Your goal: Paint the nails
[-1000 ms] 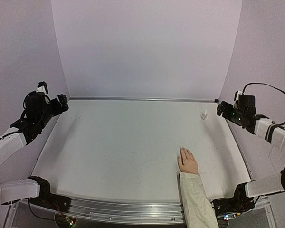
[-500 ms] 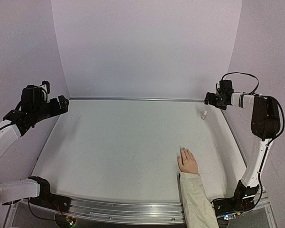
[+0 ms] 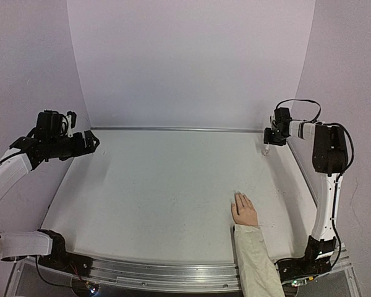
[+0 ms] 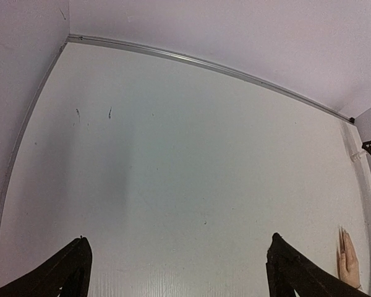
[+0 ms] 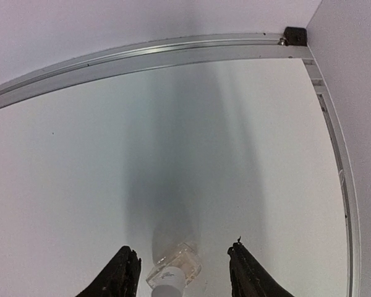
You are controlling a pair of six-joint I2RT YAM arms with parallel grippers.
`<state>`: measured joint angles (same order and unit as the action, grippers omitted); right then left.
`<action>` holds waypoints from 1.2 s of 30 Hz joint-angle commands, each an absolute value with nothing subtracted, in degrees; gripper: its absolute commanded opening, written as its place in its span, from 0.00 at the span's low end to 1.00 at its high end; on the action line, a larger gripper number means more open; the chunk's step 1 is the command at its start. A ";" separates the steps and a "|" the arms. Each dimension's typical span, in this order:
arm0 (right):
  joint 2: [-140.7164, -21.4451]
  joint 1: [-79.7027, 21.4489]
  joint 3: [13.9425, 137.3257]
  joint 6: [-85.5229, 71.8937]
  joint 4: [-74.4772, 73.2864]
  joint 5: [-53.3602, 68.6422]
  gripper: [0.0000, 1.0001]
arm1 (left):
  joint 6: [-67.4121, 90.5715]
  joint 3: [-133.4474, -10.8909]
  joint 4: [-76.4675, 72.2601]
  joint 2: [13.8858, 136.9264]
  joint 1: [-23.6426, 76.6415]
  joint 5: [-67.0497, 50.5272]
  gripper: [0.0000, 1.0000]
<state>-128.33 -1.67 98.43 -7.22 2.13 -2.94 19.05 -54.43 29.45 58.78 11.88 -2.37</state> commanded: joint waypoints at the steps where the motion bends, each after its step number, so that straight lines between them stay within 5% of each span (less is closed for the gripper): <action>1: -129.09 -3.05 101.70 -5.73 0.02 -5.74 0.45 | 19.07 -58.41 29.44 58.72 11.52 -5.03 0.99; 17: -128.91 -3.71 99.92 -6.37 -2.41 -9.08 0.29 | 19.29 -58.65 30.12 58.93 11.45 -5.79 0.99; 36: -130.28 -3.77 100.32 -6.74 -2.90 -8.13 0.22 | 18.98 -59.48 31.20 59.01 11.51 -6.58 1.00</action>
